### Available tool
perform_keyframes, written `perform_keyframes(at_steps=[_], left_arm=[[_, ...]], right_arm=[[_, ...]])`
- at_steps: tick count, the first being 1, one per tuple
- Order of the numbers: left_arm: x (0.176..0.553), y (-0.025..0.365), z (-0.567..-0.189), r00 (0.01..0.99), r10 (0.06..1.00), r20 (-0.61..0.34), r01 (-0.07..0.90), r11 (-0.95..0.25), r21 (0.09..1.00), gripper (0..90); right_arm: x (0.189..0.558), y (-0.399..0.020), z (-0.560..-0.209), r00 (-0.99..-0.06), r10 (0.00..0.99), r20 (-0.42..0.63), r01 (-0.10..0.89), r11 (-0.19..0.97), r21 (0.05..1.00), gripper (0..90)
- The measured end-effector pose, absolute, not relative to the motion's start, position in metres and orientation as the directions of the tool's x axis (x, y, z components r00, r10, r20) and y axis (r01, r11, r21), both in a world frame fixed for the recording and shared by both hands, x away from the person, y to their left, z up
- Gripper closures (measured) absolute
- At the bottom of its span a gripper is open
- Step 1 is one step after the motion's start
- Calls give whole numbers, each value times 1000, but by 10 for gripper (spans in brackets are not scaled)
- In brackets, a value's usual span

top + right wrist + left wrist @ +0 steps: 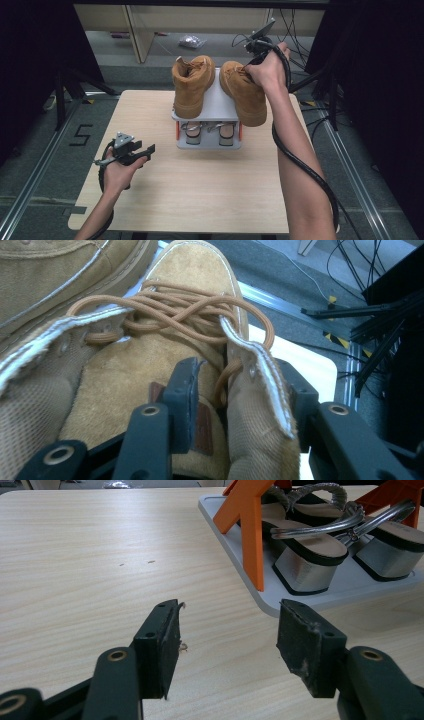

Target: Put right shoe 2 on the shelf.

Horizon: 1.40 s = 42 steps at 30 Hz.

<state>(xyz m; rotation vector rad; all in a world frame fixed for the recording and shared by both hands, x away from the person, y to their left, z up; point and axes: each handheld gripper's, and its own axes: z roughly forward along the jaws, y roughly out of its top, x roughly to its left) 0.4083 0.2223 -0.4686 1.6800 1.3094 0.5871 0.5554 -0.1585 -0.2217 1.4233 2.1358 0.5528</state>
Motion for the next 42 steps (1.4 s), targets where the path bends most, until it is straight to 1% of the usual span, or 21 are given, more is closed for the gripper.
perform_keyframes(at_steps=[10, 14, 15, 20, 24, 28, 29, 36, 42], left_arm=[[409, 220, -468, 329, 931, -155, 502, -34, 864, 420], [409, 220, -468, 330, 931, -156, 502, -33, 864, 420], [408, 220, -468, 330, 931, -156, 501, -32, 865, 420], [408, 220, -469, 329, 931, -157, 501, -31, 865, 420], [408, 220, -469, 329, 931, -157, 502, -31, 864, 420], [407, 220, -469, 325, 933, -152, 507, -36, 861, 420], [407, 220, -469, 326, 933, -153, 507, -36, 861, 420], [407, 219, -469, 328, 932, -153, 507, -37, 861, 420], [407, 219, -470, 325, 933, -155, 508, -34, 861, 420]], right_arm=[[548, -162, -214, -321, 927, -195, 707, 372, 601, 594], [545, -162, -212, -312, 932, -183, 712, 357, 605, 604], [544, -163, -211, -321, 927, -195, 703, 371, 607, 605], [537, -163, -205, -315, 929, -192, 693, 364, 622, 618], [533, -164, -203, -330, 922, -203, 678, 381, 628, 621], [528, -165, -200, -320, 926, -199, 679, 371, 633, 626], [528, -166, -199, -330, 920, -211, 670, 386, 634, 626], [521, -171, -195, -317, 927, -201, 666, 368, 648, 627], [513, -180, -193, -310, 932, -185, 659, 351, 665, 650]])
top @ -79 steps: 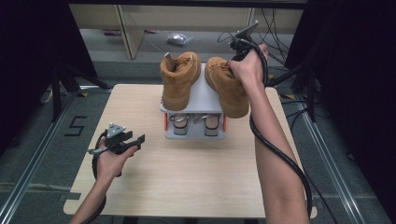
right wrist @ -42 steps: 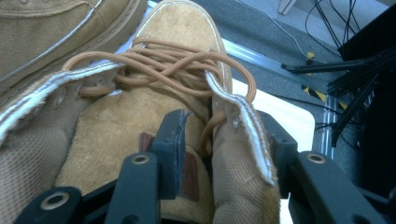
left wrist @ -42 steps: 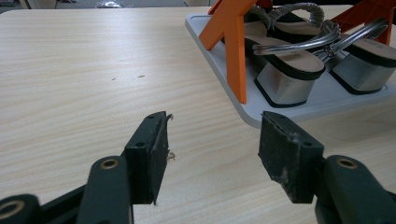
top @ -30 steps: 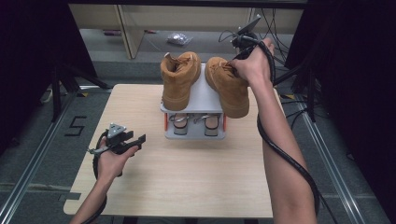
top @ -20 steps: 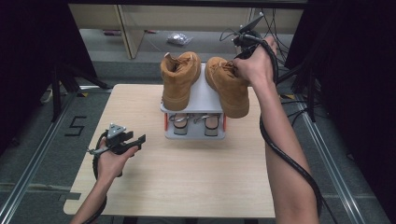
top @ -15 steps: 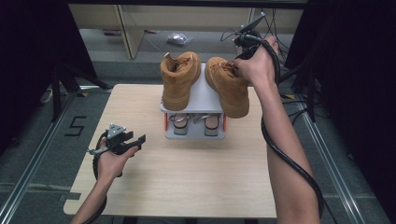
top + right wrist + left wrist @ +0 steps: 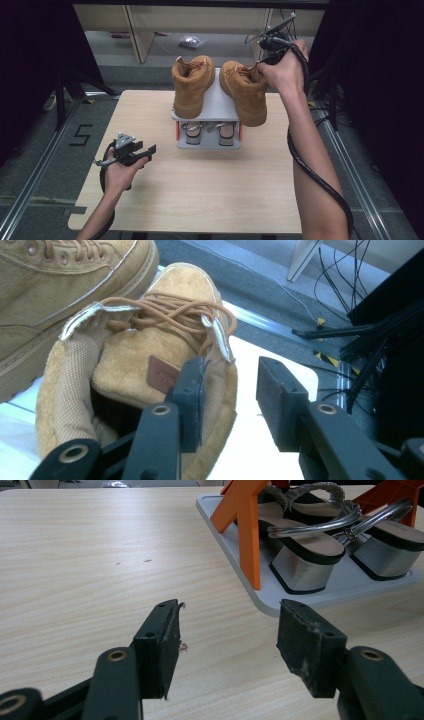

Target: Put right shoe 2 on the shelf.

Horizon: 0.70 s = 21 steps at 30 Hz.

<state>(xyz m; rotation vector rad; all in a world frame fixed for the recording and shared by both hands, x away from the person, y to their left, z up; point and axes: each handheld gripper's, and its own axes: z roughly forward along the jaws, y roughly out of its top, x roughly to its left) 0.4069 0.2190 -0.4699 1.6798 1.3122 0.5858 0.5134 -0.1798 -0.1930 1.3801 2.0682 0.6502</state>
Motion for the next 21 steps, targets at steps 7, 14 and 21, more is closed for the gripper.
perform_keyframes(at_steps=[7, 14, 21], left_arm=[[406, 218, -471, 327, 933, -154, 510, -37, 859, 419], [406, 215, -471, 332, 930, -156, 509, -38, 860, 420], [406, 217, -472, 327, 932, -157, 510, -34, 859, 420]], right_arm=[[503, -191, -188, -303, 939, -162, 641, 326, 695, 678], [498, -202, -188, -298, 942, -154, 649, 318, 692, 739], [488, -212, -204, -302, 941, -153, 682, 325, 655, 862]])
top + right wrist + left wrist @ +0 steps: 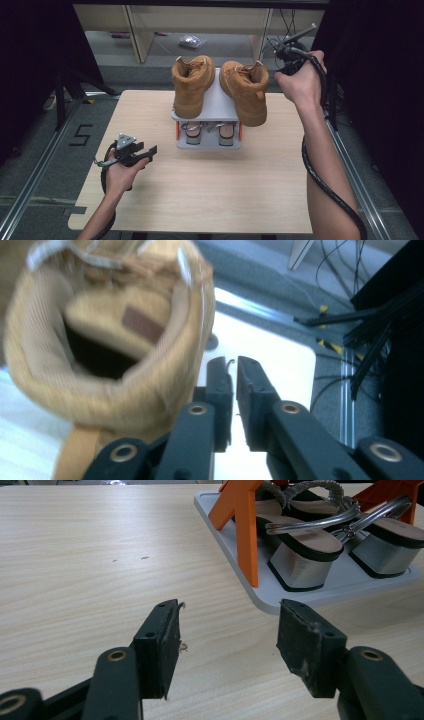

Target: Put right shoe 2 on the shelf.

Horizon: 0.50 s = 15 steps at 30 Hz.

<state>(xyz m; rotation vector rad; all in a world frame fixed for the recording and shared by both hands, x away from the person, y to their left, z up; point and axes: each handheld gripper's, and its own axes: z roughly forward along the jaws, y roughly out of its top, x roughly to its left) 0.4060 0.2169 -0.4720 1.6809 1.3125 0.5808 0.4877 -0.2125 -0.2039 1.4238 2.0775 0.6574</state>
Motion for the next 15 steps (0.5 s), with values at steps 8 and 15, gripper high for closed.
perform_keyframes(at_steps=[8, 15], left_arm=[[405, 215, -473, 328, 931, -159, 512, -33, 858, 420], [405, 215, -472, 332, 930, -156, 509, -37, 860, 420]], right_arm=[[476, -216, -239, -328, 936, -131, 721, 337, 605, 900], [462, -212, -264, -365, 923, -124, 731, 366, 576, 900]])
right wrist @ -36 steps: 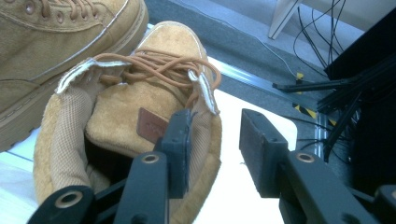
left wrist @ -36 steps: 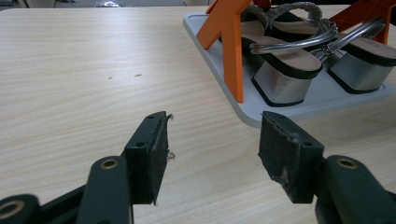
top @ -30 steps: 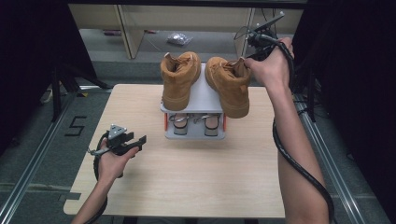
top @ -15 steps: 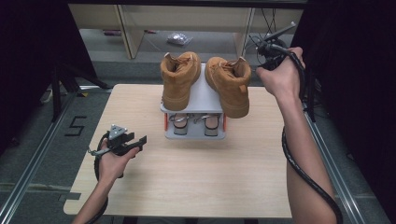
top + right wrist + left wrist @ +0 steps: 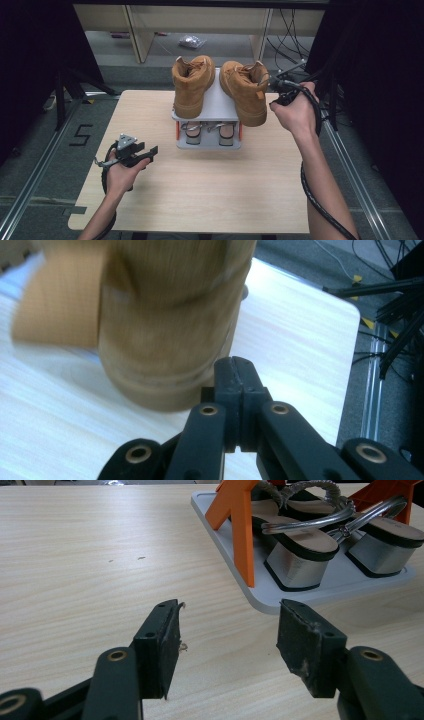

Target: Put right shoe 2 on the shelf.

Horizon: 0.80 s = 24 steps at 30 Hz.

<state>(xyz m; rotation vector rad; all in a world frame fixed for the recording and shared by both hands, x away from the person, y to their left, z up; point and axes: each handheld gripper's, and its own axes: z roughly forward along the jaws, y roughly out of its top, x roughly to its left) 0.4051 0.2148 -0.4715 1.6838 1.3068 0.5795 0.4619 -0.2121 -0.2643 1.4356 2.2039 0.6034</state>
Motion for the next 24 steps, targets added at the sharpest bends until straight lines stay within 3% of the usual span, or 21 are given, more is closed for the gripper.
perform_keyframes(at_steps=[13, 24], left_arm=[[405, 212, -472, 335, 929, -156, 511, -40, 859, 420], [406, 212, -472, 336, 929, -157, 512, -40, 858, 420]], right_arm=[[451, -209, -292, -388, 914, -118, 742, 386, 549, 900], [450, -202, -295, -375, 914, -155, 736, 395, 549, 900]])
